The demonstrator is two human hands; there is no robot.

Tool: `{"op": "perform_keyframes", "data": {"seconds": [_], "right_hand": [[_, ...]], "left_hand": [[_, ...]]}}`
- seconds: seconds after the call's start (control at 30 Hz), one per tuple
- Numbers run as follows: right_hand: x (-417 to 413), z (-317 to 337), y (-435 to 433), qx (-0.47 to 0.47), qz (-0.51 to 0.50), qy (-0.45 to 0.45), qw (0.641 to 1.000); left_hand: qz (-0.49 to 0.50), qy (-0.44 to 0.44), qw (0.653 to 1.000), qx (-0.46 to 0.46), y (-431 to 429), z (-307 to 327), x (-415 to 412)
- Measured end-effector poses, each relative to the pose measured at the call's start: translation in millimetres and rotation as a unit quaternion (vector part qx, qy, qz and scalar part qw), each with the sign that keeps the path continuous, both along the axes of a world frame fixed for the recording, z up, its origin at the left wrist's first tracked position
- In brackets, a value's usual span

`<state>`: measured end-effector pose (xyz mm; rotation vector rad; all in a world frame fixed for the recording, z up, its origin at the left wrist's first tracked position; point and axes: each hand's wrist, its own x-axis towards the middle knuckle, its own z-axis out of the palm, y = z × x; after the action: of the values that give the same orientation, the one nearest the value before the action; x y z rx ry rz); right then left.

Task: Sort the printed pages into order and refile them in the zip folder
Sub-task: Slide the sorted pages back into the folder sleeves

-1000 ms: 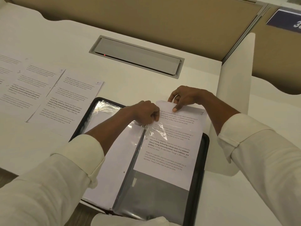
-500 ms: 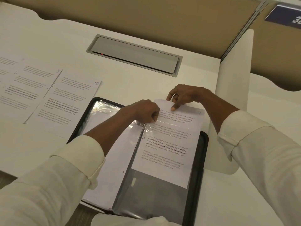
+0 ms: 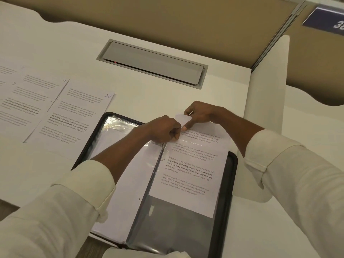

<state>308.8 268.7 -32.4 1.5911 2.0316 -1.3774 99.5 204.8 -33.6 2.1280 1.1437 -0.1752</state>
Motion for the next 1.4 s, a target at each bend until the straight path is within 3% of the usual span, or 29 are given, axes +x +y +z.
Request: {"op": "perform_keyframes", "data": {"seconds": [0.33,0.53,1.0,1.4], "right_hand": [[-34.0,-12.4,4.9,-0.014,0.104,-0.129,0.986],[-42.6,-13.9,7.1,-0.024,0.176,-0.162,0.971],[-38.2,-5.1,11.3,-0.040,0.198,-0.154,0.967],[-36.4,-6.6,3.5,-0.080,0.145,-0.100,0.981]], "left_hand": [[0.031,-0.016,0.999,0.002,-0.9,-5.1,-10.2],[0.051,-0.039,0.998,-0.017,-0.6,-5.0,-13.2],[0.038,-0.041,0.998,-0.030,2.7,-1.9,-17.6],[0.035,-0.030,0.999,0.007,3.0,-7.6,-13.4]]}}
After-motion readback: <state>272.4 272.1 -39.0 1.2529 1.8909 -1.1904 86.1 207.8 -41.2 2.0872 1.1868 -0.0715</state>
